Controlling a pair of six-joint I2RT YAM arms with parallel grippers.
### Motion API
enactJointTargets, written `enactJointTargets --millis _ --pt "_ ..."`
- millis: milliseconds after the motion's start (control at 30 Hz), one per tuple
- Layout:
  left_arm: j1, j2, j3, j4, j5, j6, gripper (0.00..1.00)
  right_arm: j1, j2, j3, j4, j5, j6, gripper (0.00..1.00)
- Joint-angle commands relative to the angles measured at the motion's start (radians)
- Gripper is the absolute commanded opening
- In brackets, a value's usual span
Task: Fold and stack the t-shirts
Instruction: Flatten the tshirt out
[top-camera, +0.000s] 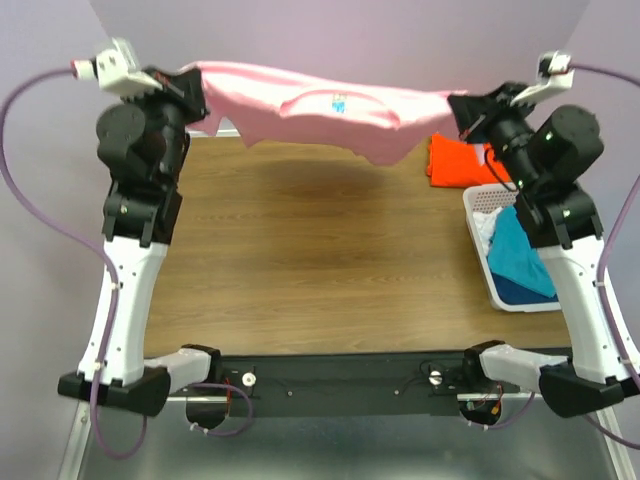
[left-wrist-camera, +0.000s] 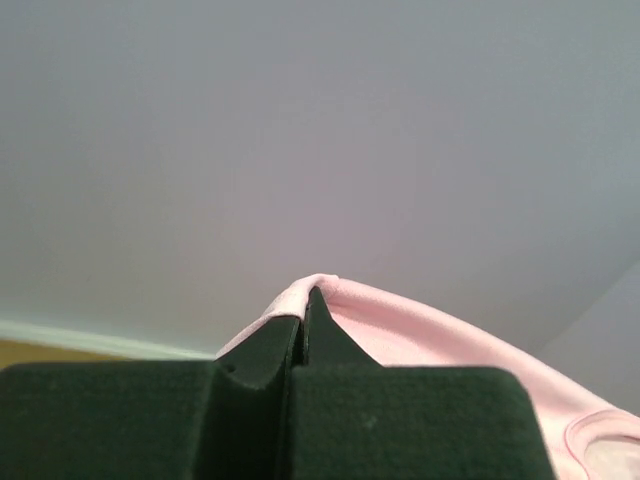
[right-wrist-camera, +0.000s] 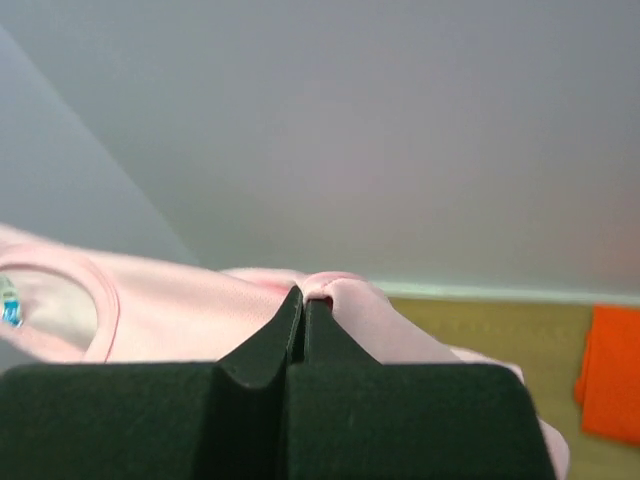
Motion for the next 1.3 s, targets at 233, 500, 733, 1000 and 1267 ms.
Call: enactJointTargets --millis 233,500,733,1000,1267 --pt "0.113 -0.176 -0.832 0.027 -0.092 -0.107 0.0 0.339 -0.19 -0.81 -0.053 -0.067 0.264 0.01" --pt "0.264 -0.058 -1.012 -0.077 -0.264 -0.219 0.76 0.644 -0.006 -0.969 -0.055 -0.04 0.398 0.83" --pt "0.291 -0.05 -0.946 -0.117 -0.243 -0.23 0.98 0.645 -0.012 -0.858 -0.055 -0.054 0.306 1.0" --pt "0.29 -0.169 -1.035 0.021 0.047 -0.178 0.98 0.621 0.007 -0.786 -0.059 0.217 0.262 1.0" --pt "0.212 -0.144 -1.196 0.121 0.142 -0.199 0.98 0.429 0.296 -0.572 -0.042 0.191 0.182 1.0"
